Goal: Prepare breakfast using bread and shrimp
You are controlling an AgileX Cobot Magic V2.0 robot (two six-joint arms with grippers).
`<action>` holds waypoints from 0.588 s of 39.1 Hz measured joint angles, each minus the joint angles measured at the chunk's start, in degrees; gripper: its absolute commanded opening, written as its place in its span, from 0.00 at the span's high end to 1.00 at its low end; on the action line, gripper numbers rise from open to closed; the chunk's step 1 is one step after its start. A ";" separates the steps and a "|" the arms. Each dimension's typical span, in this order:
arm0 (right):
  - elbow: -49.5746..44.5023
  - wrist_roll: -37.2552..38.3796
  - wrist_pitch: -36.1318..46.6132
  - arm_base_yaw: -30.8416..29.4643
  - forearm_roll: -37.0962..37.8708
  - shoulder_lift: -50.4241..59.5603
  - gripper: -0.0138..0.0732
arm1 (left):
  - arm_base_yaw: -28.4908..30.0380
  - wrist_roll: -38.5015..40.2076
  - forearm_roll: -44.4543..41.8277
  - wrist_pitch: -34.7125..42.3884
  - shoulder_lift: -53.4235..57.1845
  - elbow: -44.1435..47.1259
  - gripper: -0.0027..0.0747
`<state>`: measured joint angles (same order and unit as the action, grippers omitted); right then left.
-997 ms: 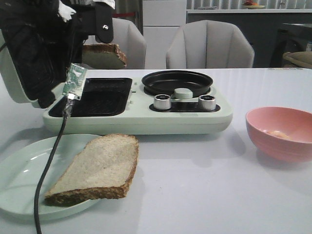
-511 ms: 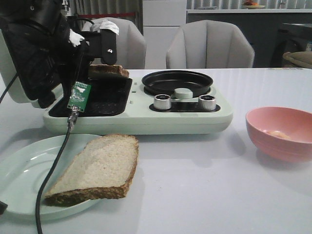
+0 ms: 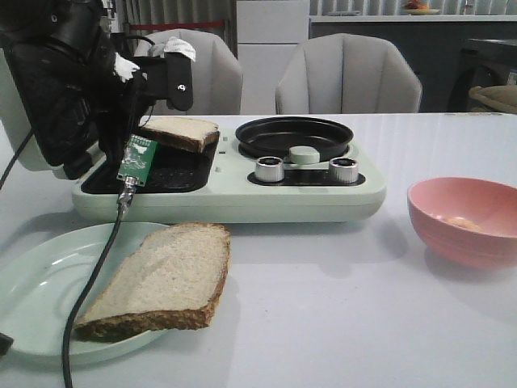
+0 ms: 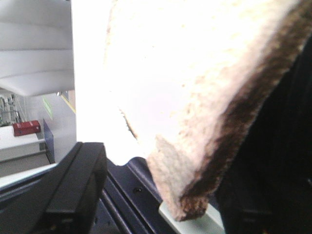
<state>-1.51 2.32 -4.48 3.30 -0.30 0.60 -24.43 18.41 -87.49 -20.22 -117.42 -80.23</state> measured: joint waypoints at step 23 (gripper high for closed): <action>0.00 0.00 0.00 0.00 0.00 0.00 0.68 | -4.20 0.00 19.49 -14.57 10.18 1.92 0.45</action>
<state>-1.51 2.32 -4.48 3.30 -0.30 0.60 -28.63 18.41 -67.99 -34.78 -107.24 -78.31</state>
